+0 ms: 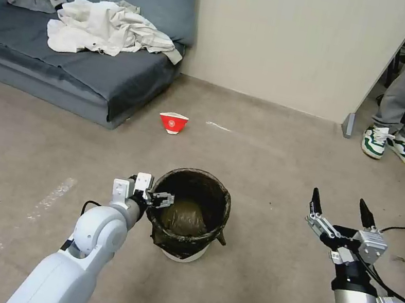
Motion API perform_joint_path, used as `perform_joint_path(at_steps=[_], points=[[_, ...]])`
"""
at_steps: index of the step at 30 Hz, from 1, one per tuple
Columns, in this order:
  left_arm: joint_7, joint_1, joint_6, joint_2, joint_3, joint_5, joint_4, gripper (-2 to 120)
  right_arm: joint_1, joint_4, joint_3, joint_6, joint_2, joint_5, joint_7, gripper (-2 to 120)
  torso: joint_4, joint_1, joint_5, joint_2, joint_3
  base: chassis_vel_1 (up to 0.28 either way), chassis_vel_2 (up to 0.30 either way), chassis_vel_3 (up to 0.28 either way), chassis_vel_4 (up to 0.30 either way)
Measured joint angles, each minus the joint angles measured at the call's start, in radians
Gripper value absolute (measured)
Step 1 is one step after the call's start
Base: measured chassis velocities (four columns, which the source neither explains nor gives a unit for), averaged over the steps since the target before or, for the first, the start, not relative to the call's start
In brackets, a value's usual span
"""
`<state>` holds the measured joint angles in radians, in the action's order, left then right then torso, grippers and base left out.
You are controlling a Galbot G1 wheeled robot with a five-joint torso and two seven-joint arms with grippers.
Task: Pick up the trash can from the floor.
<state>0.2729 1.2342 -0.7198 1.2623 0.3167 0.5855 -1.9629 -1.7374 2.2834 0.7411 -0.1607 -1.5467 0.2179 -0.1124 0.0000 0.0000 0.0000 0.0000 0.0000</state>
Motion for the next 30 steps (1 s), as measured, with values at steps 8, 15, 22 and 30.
perform_joint_path(at_steps=[8, 15, 22, 30], points=[[0.024, -0.005, -0.012, 0.0, -0.01, 0.0, 0.019, 100, 0.001, -0.004, 0.001, 0.0, 0.001, 0.001, 0.002, 100, 0.0, 0.0, 0.0, 0.0, 0.0, 0.0, 0.0, 0.0, 0.0], [0.04, 0.005, -0.013, -0.002, -0.016, -0.002, 0.023, 97, 0.002, -0.006, 0.002, 0.0, 0.002, 0.001, 0.005, 100, 0.0, 0.0, 0.0, 0.0, 0.0, 0.0, 0.0, 0.0, 0.0], [0.049, 0.011, -0.014, -0.004, -0.018, -0.002, 0.027, 74, 0.005, -0.011, 0.002, 0.0, 0.002, 0.002, 0.006, 100, 0.0, 0.0, 0.0, 0.0, 0.0, 0.0, 0.0, 0.0, 0.0], [0.054, 0.016, -0.014, -0.002, -0.02, -0.003, 0.039, 39, 0.009, -0.021, 0.001, 0.0, 0.003, 0.002, 0.006, 100, 0.0, 0.0, 0.0, 0.0, 0.0, 0.0, 0.0, 0.0, 0.0]])
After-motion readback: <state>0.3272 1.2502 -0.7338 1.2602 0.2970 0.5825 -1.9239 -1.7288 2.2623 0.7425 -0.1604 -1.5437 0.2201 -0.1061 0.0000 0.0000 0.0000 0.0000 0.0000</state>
